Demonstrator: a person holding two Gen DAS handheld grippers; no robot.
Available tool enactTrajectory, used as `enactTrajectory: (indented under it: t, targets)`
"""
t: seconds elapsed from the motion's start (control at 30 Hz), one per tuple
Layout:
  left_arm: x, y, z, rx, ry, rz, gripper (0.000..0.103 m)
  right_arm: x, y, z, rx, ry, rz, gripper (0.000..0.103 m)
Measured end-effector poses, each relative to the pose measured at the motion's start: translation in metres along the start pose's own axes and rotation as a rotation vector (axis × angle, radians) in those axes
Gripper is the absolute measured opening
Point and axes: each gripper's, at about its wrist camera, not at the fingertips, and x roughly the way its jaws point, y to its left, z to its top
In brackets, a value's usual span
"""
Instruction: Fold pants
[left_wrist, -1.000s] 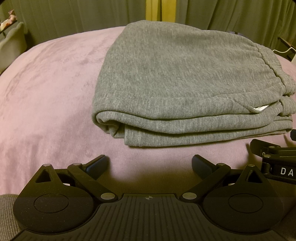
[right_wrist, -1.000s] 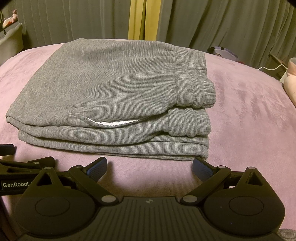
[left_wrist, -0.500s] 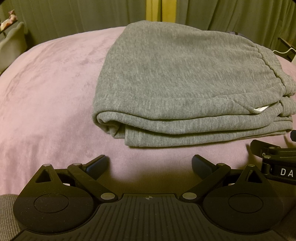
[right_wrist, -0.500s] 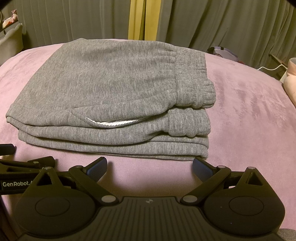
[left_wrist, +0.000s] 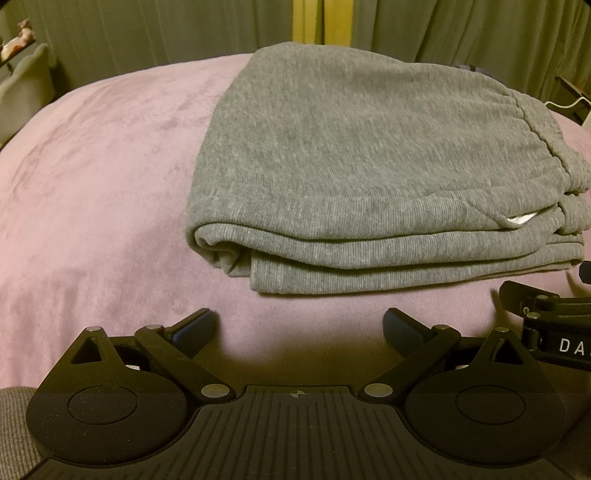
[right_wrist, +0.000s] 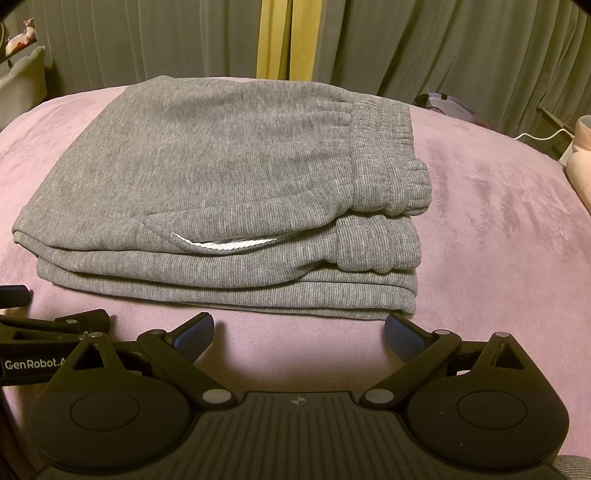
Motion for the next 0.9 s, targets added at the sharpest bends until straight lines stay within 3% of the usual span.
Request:
enactTrajectory:
  t: [0.9]
  targets:
    - [-0.0010, 0.0008, 0.0011, -0.003, -0.001, 0.000, 0.102, -0.0001, 0.0002, -0.0001, -0.005, 0.002, 0.001, 0.099]
